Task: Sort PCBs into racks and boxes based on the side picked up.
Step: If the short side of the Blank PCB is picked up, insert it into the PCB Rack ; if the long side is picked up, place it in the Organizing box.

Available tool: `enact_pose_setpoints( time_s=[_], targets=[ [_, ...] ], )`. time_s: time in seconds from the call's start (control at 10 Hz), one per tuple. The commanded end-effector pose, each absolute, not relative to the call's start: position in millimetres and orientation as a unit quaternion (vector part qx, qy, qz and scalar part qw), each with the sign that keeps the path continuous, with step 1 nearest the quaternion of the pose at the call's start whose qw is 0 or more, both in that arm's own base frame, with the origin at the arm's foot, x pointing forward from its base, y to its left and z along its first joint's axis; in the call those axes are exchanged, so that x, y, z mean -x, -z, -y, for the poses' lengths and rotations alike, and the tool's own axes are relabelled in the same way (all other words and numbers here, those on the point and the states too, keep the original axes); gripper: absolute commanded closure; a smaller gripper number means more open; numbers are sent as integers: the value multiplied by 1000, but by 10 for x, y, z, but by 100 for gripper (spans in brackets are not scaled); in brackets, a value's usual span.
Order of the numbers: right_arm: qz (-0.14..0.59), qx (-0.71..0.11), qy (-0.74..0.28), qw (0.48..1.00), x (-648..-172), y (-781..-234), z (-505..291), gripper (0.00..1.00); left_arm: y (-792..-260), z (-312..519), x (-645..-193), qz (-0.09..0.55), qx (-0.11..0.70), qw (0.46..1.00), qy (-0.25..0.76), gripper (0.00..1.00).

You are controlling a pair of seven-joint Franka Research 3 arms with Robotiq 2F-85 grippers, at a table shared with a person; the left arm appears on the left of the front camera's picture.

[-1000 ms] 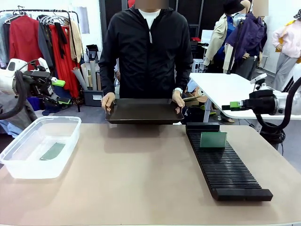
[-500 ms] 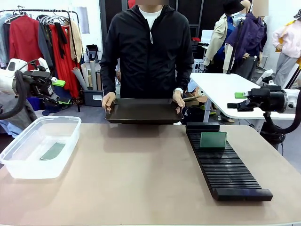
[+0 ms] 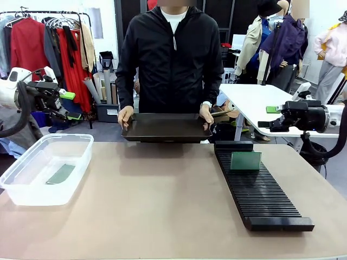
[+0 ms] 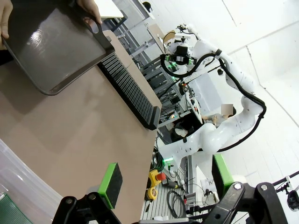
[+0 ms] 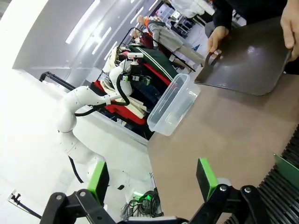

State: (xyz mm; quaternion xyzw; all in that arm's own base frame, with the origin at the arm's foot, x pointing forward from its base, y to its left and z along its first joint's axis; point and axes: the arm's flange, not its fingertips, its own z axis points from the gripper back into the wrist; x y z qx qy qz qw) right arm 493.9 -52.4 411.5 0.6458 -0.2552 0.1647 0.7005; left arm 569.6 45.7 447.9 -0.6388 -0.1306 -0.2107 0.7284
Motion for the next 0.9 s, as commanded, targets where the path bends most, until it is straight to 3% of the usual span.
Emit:
enact_pose_setpoints(
  time_s=[0.0,0.8],
  targets=[
    [254,-642,-167,704,-4960,-4094,568,0,-4487,-462,-5688,128,636,730,213,0],
    [254,-642,-167,704,-4960,-4094,568,0,-4487,-462,-5688,128,636,730,213,0]
  ],
)
